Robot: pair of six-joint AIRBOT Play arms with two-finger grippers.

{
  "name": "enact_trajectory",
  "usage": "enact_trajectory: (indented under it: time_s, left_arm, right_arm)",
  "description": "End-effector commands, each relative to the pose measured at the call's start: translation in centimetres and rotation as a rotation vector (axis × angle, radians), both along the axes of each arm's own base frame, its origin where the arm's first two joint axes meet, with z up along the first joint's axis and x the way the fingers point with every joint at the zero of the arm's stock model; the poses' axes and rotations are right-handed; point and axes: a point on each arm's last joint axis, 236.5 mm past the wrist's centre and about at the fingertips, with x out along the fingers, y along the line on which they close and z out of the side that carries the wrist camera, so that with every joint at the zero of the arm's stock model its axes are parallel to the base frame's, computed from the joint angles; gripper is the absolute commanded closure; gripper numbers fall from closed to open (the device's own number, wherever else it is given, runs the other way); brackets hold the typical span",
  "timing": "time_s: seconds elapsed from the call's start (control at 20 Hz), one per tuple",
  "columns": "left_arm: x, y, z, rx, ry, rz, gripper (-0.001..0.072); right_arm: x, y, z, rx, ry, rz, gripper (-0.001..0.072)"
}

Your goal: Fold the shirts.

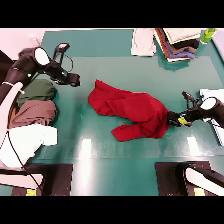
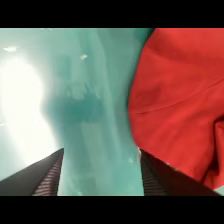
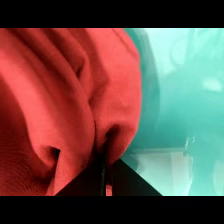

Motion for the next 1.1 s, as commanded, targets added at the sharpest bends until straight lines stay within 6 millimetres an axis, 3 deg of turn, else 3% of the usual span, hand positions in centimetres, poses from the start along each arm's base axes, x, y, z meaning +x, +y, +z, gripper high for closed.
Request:
enact_trajectory:
  time_s: [0.0, 0.3, 0.5, 0.55, 0.6, 0.65, 0.7, 0.8, 0.85, 0.95, 1.05]
  left_arm:
    - [-0.4, -2.4, -4.0, -0.092, 0.121, 0.009, 0.0155]
    - [-1.7, -5.7, -9.3, -0.134, 0.251, -0.016, 0.0155]
    - [-1.9, -7.1, -10.1, -0.136, 0.254, -0.035, 0.0160]
    - [-1.7, -7.1, -10.0, -0.138, 0.245, -0.033, 0.0344]
    - [-1.6, -7.1, -9.9, -0.138, 0.240, -0.033, 0.0584]
    - [-1.4, -7.1, -9.6, -0.139, 0.226, -0.034, 0.0684]
    - [-0.9, -6.8, -9.0, -0.141, 0.202, -0.033, 0.0685]
    - [0.8, -6.0, -5.7, -0.142, 0.113, -0.027, 0.0685]
    - [2.0, -5.4, -2.6, -0.137, 0.035, -0.027, 0.0685]
    - [4.3, -3.3, 6.2, -0.119, -0.185, -0.016, 0.0685]
    - [4.6, -1.0, 17.0, -0.115, -0.428, -0.005, 0.0684]
  right_arm:
    - [-0.6, -0.2, -0.4, -0.024, 0.023, 0.029, 0.0689]
    - [-0.7, -0.1, -0.4, -0.022, 0.027, 0.029, 0.0689]
    - [-0.7, -0.1, -0.4, -0.022, 0.027, 0.029, 0.0689]
    - [-0.6, -0.1, -0.4, -0.023, 0.025, 0.029, 0.0689]
    - [-0.3, -0.2, -0.1, -0.024, 0.019, 0.031, 0.0689]
    - [0.2, -0.2, 0.4, -0.024, 0.007, 0.034, 0.0689]
    - [1.0, -0.3, 1.2, -0.025, -0.008, 0.038, 0.0689]
    - [3.2, -0.8, 4.0, -0.039, -0.066, 0.055, 0.0689]
    - [4.7, -1.6, 6.0, -0.078, -0.128, 0.067, 0.0689]
    - [7.5, -3.2, 11.7, -0.157, -0.283, 0.076, 0.0689]
    - [9.7, -4.5, 19.3, -0.214, -0.481, 0.052, 0.0689]
